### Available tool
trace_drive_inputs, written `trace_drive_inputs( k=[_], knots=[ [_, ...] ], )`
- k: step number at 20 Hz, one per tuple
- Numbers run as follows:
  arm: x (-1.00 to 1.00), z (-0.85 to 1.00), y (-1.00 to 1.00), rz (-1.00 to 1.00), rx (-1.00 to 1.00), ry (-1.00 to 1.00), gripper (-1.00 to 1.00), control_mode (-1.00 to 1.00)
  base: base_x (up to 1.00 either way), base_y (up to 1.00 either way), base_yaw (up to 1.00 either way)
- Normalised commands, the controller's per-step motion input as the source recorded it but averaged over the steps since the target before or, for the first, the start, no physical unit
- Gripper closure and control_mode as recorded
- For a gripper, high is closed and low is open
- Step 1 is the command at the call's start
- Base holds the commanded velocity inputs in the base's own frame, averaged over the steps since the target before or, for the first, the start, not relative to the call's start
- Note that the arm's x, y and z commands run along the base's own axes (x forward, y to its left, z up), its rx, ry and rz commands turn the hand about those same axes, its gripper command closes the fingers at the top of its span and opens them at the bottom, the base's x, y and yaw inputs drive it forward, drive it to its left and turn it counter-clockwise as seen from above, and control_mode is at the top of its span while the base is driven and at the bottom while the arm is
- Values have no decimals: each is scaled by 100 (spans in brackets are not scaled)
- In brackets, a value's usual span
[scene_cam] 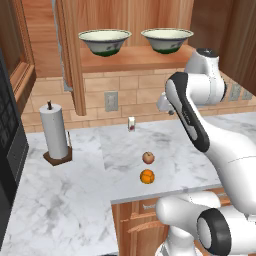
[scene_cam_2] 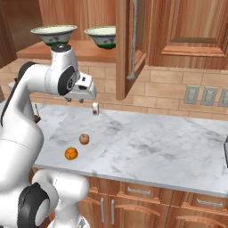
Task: Pick both bowls and place them on the counter. Then place the peach in one bowl and place the orange in the other bowl.
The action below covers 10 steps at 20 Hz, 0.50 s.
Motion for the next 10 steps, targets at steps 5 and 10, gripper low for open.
trace_drive_inputs(
  k=[5,10],
  knots=[
    [-12,0,0,1,0,0,-100,-100,0,0,0],
    [-26,6,9,-3,7,-10,-100,-100,0,0,0]
  ],
)
